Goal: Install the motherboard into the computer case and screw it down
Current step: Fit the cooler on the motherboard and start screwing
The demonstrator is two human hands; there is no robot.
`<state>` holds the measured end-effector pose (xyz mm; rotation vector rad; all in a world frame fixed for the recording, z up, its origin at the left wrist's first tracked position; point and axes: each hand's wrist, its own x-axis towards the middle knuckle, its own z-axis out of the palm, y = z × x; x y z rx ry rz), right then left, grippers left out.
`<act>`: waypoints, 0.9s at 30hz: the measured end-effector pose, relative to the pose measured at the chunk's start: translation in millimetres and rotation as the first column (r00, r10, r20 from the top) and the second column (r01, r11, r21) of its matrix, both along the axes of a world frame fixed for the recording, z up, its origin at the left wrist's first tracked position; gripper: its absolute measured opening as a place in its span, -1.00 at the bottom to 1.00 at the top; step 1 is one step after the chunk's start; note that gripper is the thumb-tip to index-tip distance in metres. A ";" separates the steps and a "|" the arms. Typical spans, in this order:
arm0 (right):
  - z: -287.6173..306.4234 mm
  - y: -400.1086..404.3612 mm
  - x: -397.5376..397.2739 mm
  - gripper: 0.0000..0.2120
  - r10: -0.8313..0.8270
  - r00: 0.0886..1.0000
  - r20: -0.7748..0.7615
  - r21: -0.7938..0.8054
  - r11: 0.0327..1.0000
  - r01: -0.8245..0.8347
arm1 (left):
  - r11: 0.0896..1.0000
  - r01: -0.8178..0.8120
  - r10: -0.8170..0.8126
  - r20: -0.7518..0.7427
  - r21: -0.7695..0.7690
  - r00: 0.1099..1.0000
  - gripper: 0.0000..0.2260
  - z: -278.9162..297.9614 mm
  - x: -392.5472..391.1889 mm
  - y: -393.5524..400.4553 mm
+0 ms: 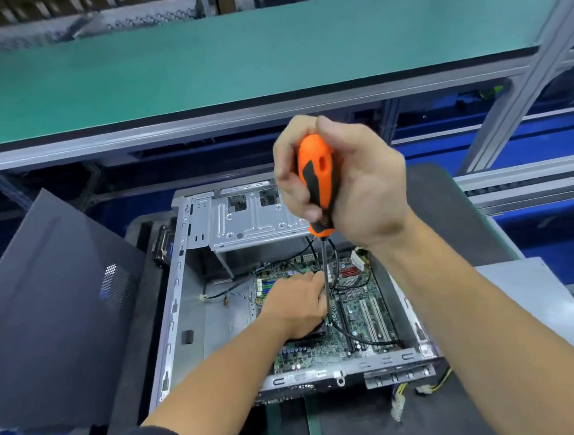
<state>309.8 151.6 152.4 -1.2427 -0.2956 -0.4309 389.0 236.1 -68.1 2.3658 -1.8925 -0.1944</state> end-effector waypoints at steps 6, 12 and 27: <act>0.5 -22.5 12.6 -0.73 0.519 0.843 0.140 0.120 0.836 -0.535 | 1.000 0.010 -0.010 -0.024 0.016 1.000 -0.87 6.1 -0.1 0.4; 1.0 -12.4 8.1 -0.84 0.586 0.809 0.044 0.239 0.780 -0.578 | 1.000 0.004 -0.004 -0.007 -0.008 1.000 -0.86 5.2 -1.3 -1.0; 9.5 -4.2 1.0 -0.74 0.085 0.978 -0.193 -0.070 0.993 -0.100 | 1.000 -0.001 0.001 -0.055 -0.013 0.999 -0.84 2.7 1.6 1.4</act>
